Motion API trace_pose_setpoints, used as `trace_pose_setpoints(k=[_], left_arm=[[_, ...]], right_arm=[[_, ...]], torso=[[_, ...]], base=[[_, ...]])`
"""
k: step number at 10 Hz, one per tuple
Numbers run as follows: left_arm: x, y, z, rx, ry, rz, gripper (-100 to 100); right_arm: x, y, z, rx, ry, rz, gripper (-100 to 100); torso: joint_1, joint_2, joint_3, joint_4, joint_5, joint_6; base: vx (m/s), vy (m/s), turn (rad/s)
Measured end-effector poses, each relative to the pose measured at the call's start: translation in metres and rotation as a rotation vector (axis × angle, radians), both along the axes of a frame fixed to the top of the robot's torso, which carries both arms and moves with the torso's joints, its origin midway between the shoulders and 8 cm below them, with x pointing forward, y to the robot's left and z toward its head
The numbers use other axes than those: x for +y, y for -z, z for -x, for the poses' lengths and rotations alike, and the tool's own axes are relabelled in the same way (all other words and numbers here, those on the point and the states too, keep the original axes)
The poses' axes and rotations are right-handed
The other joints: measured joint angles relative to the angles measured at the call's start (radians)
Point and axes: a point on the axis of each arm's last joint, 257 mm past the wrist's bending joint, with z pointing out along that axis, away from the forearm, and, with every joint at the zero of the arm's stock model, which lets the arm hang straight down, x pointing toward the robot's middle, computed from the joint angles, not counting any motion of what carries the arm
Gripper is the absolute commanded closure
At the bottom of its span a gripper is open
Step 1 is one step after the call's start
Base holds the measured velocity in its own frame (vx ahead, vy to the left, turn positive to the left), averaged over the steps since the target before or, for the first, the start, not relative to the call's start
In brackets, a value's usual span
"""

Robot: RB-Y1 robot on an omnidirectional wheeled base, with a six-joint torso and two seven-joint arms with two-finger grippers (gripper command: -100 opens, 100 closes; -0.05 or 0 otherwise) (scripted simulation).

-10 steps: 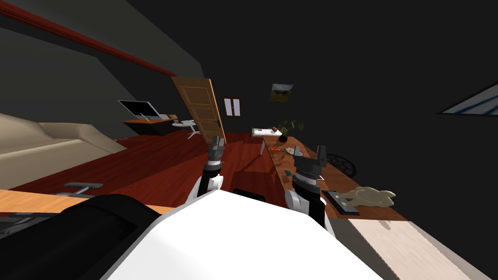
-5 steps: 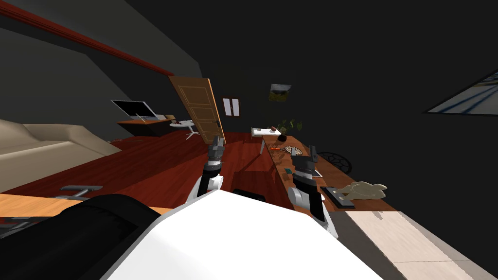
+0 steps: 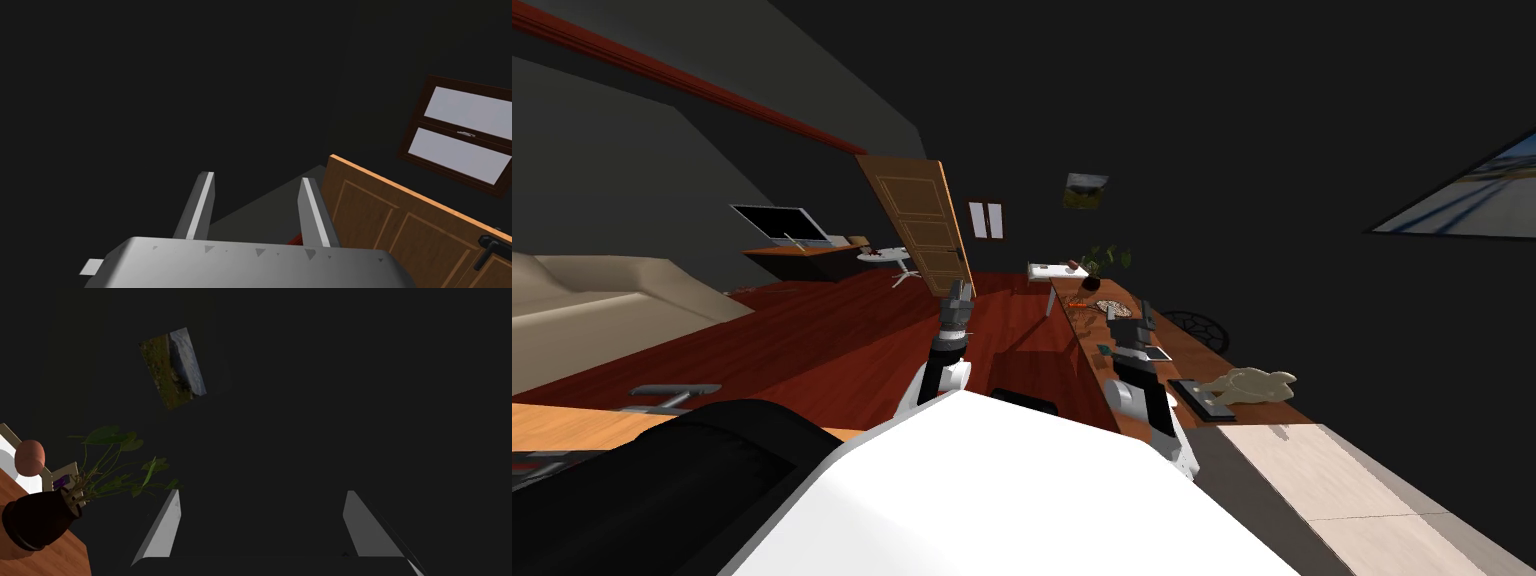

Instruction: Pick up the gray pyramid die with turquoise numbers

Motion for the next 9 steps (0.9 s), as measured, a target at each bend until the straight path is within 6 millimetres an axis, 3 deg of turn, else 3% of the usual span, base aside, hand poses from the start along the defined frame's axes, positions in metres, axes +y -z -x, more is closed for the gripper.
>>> trace_pose_setpoints(k=[9], left_arm=[[0.0,0.0,0.0,0.0,0.0,0.0,0]], right_arm=[[-0.069,0.07,-0.059,0.195,-0.009,-0.255,-100]], torso=[[0.0,-0.001,-0.001,0.0,0.0,0.0]], base=[[-0.009,0.019,-0.025]])
